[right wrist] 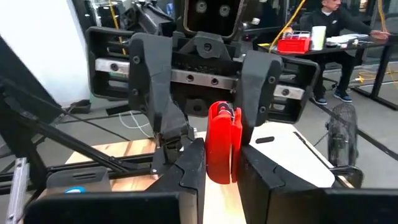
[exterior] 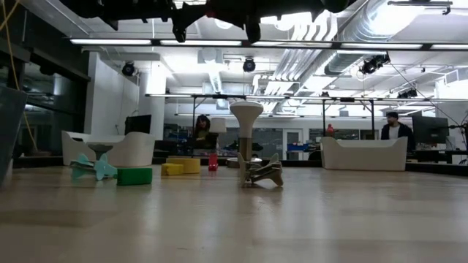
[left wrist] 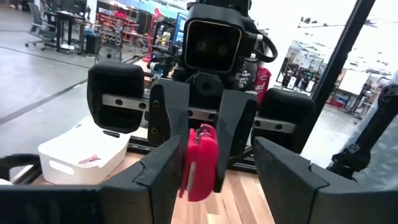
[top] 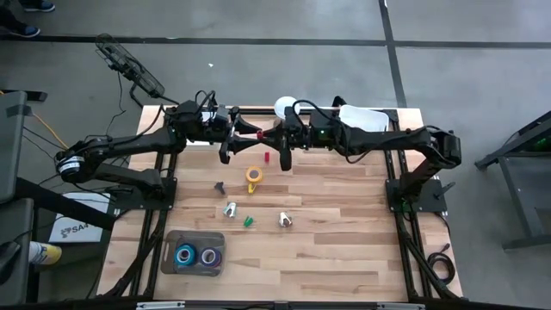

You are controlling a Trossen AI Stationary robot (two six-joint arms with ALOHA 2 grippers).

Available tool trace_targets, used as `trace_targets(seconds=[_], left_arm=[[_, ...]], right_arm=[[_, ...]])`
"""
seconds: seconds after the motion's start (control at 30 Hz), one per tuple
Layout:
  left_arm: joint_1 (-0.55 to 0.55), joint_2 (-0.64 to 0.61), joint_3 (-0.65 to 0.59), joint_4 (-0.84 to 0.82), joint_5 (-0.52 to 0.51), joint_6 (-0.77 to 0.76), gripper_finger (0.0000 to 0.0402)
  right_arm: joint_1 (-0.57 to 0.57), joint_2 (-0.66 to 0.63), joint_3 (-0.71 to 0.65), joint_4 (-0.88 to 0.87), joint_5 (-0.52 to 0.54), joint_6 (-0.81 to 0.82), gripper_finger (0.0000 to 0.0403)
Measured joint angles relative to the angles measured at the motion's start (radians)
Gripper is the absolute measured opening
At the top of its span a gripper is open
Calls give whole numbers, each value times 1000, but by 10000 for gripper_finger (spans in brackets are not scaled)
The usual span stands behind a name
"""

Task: Pick and place Stapler, Stapler remover, tape
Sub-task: Put the right red stapler into the left white bin

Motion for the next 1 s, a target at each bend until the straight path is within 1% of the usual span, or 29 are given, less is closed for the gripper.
trace_targets(seconds=[0.2, 0.37, 0.47, 0.57, 0.7, 0.97, 1.0], left_arm=[[0, 0, 0, -22, -13, 14, 195], [0, -1, 0, -30, -18, 15, 195], [0, -2, 0, -43, -45, 15, 195], [0, -2, 0, -44, -51, 16, 188], [0, -1, 0, -48, -53, 15, 155], [0, -1, 0, -51, -67, 18, 57], [0, -1, 0, -50, -66, 18, 50]], right_arm=[[0, 16, 0, 13, 10, 22, 53], [0, 34, 0, 56, 10, 45, 53], [0, 34, 0, 58, 9, 53, 53], [0, 34, -1, 51, 15, 53, 53], [0, 34, -1, 53, 15, 53, 53], [0, 34, -1, 54, 8, 55, 53], [1, 34, -1, 54, 9, 56, 53]])
